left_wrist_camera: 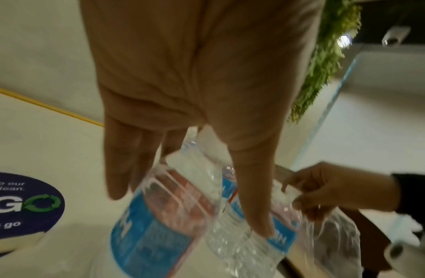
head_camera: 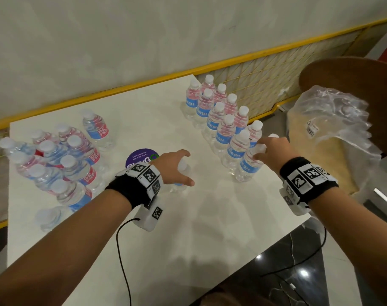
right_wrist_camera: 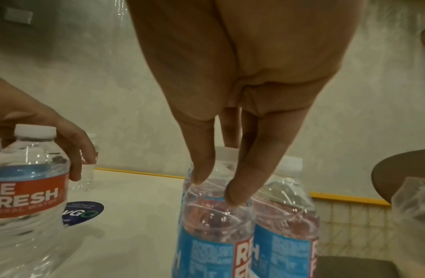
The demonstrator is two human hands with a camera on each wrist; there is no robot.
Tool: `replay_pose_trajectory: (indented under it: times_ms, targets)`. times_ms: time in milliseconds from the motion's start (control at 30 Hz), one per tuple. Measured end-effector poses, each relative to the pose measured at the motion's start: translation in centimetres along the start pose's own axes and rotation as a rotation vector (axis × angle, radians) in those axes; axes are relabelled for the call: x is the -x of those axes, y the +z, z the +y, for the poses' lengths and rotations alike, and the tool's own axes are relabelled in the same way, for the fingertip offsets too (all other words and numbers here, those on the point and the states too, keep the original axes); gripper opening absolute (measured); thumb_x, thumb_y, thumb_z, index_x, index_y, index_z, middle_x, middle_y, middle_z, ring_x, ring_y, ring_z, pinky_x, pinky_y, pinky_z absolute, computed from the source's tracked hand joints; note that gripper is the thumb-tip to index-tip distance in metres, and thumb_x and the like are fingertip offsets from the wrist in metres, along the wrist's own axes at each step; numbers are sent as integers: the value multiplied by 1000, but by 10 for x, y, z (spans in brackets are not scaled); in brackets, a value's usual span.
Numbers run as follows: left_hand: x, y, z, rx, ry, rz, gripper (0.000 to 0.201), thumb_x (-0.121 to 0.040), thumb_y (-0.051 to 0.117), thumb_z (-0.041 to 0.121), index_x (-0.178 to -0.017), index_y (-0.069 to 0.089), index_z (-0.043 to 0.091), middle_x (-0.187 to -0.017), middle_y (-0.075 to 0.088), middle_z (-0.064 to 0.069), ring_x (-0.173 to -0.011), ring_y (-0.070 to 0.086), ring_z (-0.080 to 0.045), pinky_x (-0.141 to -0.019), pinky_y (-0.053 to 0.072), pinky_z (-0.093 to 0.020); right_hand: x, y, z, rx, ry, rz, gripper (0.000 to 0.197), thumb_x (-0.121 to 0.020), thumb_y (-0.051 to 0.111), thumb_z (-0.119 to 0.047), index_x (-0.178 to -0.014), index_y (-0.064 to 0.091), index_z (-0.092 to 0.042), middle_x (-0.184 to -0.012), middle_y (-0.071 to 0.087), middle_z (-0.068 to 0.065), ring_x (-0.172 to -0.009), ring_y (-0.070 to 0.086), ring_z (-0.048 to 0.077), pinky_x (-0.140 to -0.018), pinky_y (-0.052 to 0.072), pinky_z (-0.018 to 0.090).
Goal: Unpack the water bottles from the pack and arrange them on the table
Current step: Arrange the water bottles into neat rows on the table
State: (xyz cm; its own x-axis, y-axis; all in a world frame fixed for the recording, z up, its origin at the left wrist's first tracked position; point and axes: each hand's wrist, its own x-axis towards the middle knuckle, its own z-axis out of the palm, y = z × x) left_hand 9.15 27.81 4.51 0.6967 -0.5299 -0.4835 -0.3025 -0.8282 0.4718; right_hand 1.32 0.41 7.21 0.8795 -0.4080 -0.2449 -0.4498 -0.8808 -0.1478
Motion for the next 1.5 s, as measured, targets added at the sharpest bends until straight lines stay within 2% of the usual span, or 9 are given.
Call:
replay_pose_trajectory:
  times_ms: [233, 400, 567, 733, 833, 900, 967, 1200, 1500]
  targets:
    - [21, -62, -64, -265, -254, 152, 51, -86, 62, 33, -131, 47, 16, -131, 53, -9, -116, 53, -28, -91, 44, -32, 34, 0, -56, 13, -270, 166, 62, -84, 67, -25, -137, 39, -12, -123, 47, 15, -112, 51, 34, -90, 44, 40]
    - [50, -84, -113, -736, -415, 193, 19, -81, 62, 20, -100, 61, 15, -105, 65, -9, -95, 62, -26, -81, 51, -29, 39, 17, -119, -89, -514, -55, 53, -89, 60, -32, -137, 41, -21, -120, 49, 8, -105, 57, 27, -88, 49, 36]
    - [62, -85, -129, -937, -396, 202, 25, -80, 59, 17, -105, 65, 19, -92, 67, -2, -77, 61, -20, -68, 52, -24, 29, 30, -158, 10, -572, -223, 52, -89, 59, -37, -137, 43, -24, -120, 49, 9, -108, 54, 28, -86, 42, 32]
    - [49, -96, -131, -784, -443, 172, 10, -88, 56, 13, -80, 60, 8, -81, 61, -4, -80, 61, -25, -78, 52, -30, 20, 36, -167, 68, -536, -206, 36, -90, 58, -21, -125, 54, -11, -117, 50, 13, -105, 56, 32, -80, 43, 31]
    - [40, -96, -119, -623, -368, 176, 34, -84, 61, 17, -57, 42, 15, -59, 45, 1, -71, 61, -22, -67, 48, -24, 12, 35, -164, 66, -526, -192, 34, -90, 56, -14, -124, 56, -10, -118, 50, 13, -106, 55, 32, -82, 43, 31]
    - [37, -92, -101, -515, -350, 194, 12, -82, 65, 21, -79, 61, 11, -80, 63, -2, -76, 59, -21, -70, 49, -27, 3, 30, -163, 75, -521, -192, 35, -90, 55, -13, -125, 55, -10, -120, 50, 13, -110, 53, 31, -83, 42, 30]
    - [26, -87, -85, -340, -323, 210, 24, -81, 68, 23, -99, 67, 8, -99, 68, -6, -89, 63, -23, -75, 52, -30, -9, 22, -165, 98, -523, -179, 36, -90, 56, -13, -126, 55, -10, -122, 50, 13, -112, 52, 30, -85, 41, 29]
    - [-8, -53, -48, -28, -182, 367, 26, -82, 64, 26, -98, 68, 7, -103, 54, -13, -98, 57, -30, -81, 46, -33, -68, -1, -192, 175, -526, -112, 37, -93, 54, -21, -128, 55, -8, -129, 51, 16, -119, 49, 30, -96, 40, 33]
    - [-8, -39, -69, 95, -100, 503, 21, -81, 62, 28, -95, 65, 13, -92, 42, -1, -82, 56, -26, -70, 37, -26, -169, -20, -233, 235, -463, -77, 36, -90, 59, -16, -126, 57, -11, -134, 52, 11, -124, 49, 28, -100, 41, 32]
